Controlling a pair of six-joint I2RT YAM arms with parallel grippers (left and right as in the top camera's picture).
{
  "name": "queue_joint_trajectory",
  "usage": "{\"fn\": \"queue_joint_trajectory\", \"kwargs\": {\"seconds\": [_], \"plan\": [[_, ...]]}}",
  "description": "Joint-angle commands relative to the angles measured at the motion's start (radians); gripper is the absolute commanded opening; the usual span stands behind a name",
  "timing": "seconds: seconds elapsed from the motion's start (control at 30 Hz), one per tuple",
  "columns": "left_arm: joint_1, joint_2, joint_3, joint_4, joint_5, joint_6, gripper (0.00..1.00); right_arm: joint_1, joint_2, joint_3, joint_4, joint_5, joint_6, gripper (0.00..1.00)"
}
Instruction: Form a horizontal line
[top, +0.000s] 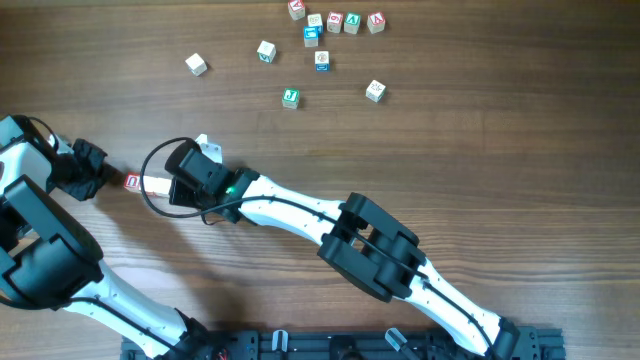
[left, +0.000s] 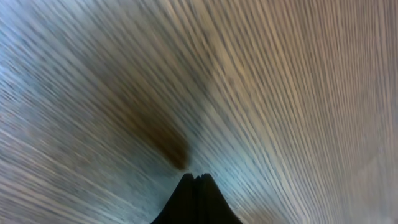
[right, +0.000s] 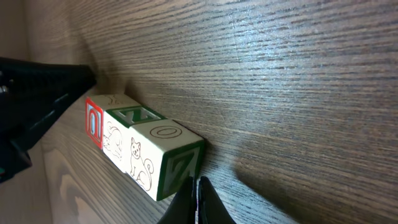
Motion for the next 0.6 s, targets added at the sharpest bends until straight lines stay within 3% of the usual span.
{"fn": "queue_joint_trajectory", "kwargs": {"seconds": [0.0,0.57], "plan": [[-0.005,0.010,-0.006,-0.018,0.043,-0.005,0.04,-0.002,0.012,-0.010,0.028,0.019,0.011,0.05],[-0.005,0.010,-0.006,-0.056,0.047,-0.005,0.04,-0.004,0.033,-0.010,0.060,-0.026,0.018,0.05]]}}
